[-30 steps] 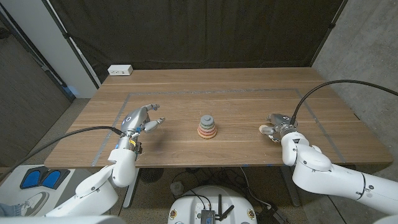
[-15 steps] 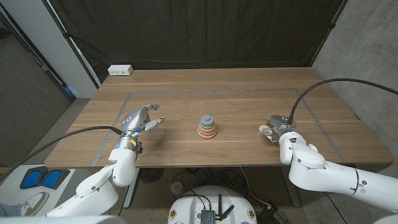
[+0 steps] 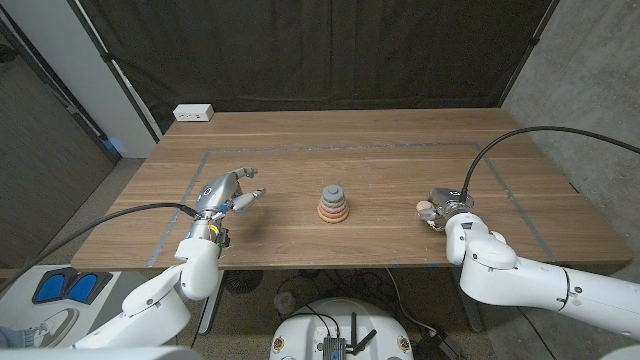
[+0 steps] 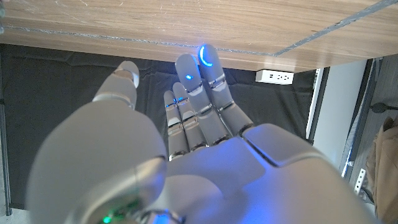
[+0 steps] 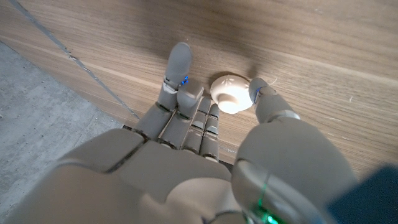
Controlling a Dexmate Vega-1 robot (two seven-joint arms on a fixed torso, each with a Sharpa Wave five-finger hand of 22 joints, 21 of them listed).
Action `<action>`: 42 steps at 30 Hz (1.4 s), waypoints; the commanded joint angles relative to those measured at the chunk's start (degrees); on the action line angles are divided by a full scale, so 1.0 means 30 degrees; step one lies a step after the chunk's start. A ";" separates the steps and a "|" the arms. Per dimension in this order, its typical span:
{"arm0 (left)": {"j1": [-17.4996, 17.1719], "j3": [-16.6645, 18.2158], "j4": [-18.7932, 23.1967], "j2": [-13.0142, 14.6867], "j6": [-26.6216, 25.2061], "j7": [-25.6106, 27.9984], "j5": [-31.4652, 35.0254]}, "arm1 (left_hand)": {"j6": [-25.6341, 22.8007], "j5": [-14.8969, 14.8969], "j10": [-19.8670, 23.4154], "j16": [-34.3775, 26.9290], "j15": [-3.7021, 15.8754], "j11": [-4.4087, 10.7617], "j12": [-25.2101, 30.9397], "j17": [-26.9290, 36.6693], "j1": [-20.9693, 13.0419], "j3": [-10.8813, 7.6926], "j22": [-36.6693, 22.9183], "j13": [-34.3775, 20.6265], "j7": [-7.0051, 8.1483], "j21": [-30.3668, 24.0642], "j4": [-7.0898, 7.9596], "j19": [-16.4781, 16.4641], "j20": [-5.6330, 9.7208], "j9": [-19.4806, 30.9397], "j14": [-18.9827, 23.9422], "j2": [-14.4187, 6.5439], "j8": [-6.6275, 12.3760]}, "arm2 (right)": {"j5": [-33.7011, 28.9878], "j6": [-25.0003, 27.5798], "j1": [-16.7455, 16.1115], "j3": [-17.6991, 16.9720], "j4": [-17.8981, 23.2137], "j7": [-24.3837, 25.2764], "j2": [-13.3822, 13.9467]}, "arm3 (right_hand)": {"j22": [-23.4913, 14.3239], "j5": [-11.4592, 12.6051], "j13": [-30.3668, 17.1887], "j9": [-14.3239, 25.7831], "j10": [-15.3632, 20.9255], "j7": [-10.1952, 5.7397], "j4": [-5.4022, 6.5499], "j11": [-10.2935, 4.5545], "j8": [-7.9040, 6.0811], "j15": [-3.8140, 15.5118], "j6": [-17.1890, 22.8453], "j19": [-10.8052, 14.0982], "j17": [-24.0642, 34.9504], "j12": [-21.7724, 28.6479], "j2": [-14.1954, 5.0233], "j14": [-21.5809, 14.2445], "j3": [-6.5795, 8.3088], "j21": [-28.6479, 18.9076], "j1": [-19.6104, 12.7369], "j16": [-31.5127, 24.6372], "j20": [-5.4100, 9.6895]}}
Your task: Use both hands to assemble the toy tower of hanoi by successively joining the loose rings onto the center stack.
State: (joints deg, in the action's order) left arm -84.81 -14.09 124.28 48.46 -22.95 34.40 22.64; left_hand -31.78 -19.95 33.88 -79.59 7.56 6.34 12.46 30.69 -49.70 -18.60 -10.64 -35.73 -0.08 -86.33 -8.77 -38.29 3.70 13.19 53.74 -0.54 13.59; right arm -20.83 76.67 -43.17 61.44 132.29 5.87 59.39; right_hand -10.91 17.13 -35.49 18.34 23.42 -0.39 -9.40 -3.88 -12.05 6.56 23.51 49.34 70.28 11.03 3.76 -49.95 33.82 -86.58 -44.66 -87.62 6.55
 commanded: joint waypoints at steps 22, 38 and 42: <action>-0.0309 0.0380 -0.0173 0.0076 0.0356 -0.0030 -0.0499 | -0.0391 -0.0136 0.0463 -0.0024 0.1684 -0.0004 -0.0015 0.0132 0.0451 -0.0395 -0.0032 -0.0138 0.0001 0.0149 0.0050 -0.0262 0.2630 0.0134 0.0193 -0.0580 -0.0033 | 0.1759 0.0982 0.1028 0.1641 -0.0389 0.1616 -0.0565 | -0.0021 -0.0067 -0.0099 -0.0054 0.0323 -0.0314 -0.0014 -0.0090 -0.0015 0.1862 -0.0398 -0.0125 0.0050 0.0246 -0.0181 0.0258 0.0096 0.0106 -0.0285 -0.0070 0.1927; -0.0821 0.0762 0.0044 -0.0088 0.0366 0.0261 -0.0566 | -0.0654 -0.0141 0.0698 0.0031 0.1682 0.0028 0.0007 0.0198 0.0807 -0.0568 -0.0004 -0.0172 -0.0024 0.0264 0.0138 -0.0290 0.2615 0.0161 0.0182 -0.0851 0.0000 | 0.2456 -0.0300 0.0208 0.0709 -0.1073 0.2928 -0.0554 | -0.0327 -0.0096 -0.0561 0.0021 0.3639 -0.0744 -0.0144 -0.1221 -0.1174 0.1933 0.2090 0.1166 0.0143 0.1322 -0.0726 -0.1653 0.0111 -0.0551 -0.1061 -0.0789 0.1975; -0.0987 0.0887 0.0109 -0.0098 0.0353 0.0284 -0.0575 | -0.0679 -0.0141 0.0749 0.0044 0.1684 -0.0002 0.0006 0.0214 0.0875 -0.0612 0.0000 -0.0174 -0.0013 0.0291 0.0131 -0.0300 0.2618 0.0168 0.0171 -0.0889 -0.0007 | 0.2512 -0.0867 -0.0230 0.0223 -0.1208 0.3218 -0.0545 | -0.0409 -0.0086 -0.0703 -0.0007 0.4398 -0.0721 -0.0179 -0.1351 -0.1376 0.1946 0.2623 0.1691 0.0168 0.1514 -0.0803 -0.2385 0.0103 -0.0678 -0.1349 -0.0869 0.1997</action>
State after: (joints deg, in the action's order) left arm -86.66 -12.28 124.11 48.42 -21.91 34.79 21.08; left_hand -33.16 -19.95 35.34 -79.59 7.57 6.32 12.46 31.22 -47.22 -20.01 -10.66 -35.98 -0.31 -85.44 -8.30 -38.94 3.68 13.46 53.73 -3.02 13.58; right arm -14.40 77.42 -41.43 64.70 129.86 12.88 57.81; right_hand -11.88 16.59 -37.31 18.23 33.04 -2.53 -9.65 -5.81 -15.57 7.98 30.07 53.20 70.48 14.84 1.56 -55.36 34.07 -88.15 -47.48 -89.85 7.47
